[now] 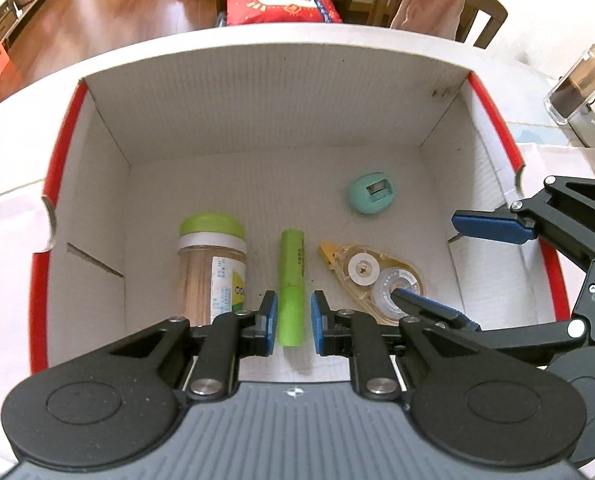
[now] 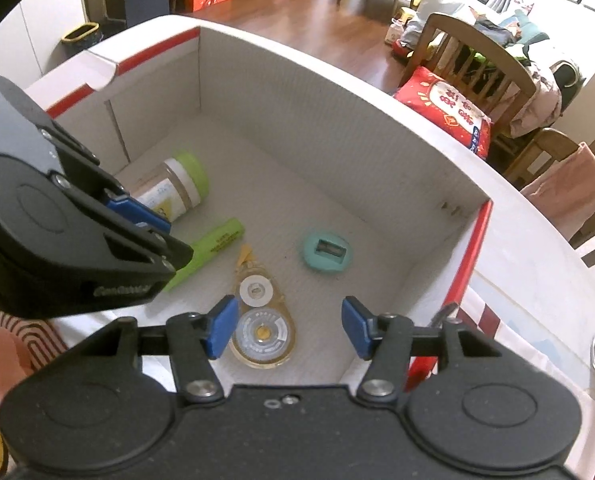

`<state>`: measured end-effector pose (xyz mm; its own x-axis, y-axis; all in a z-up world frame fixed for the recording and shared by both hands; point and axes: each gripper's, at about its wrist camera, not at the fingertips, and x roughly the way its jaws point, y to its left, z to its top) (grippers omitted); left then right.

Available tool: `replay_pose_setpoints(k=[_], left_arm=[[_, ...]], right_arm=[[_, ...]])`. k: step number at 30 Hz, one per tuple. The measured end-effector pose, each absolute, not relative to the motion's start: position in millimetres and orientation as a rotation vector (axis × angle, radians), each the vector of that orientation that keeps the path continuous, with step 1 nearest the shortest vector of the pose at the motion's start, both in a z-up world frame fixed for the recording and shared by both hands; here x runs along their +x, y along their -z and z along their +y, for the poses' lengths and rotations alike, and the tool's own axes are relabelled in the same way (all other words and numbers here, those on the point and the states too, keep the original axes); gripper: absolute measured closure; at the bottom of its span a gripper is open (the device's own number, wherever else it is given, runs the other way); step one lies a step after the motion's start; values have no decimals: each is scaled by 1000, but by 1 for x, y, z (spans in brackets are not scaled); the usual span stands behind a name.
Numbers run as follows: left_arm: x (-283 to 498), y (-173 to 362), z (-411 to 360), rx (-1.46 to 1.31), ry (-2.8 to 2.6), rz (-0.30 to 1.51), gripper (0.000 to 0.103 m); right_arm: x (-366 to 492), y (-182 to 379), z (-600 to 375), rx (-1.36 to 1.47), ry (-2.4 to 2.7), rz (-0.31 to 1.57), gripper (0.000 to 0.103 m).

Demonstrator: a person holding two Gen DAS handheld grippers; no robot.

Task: Organize rigid objects
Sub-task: 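Open both tools to drop the highlighter and eraser in the box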

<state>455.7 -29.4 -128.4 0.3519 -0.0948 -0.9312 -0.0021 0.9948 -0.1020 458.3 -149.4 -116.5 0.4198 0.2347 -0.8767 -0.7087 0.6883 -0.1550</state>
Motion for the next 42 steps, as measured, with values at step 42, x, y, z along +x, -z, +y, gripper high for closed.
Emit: replay_pose_setpoints(k=[42], left_arm=[[275,29,5,-81,73,885,72]], right_arm=[[290,21,-187,-203,-557,770,24]])
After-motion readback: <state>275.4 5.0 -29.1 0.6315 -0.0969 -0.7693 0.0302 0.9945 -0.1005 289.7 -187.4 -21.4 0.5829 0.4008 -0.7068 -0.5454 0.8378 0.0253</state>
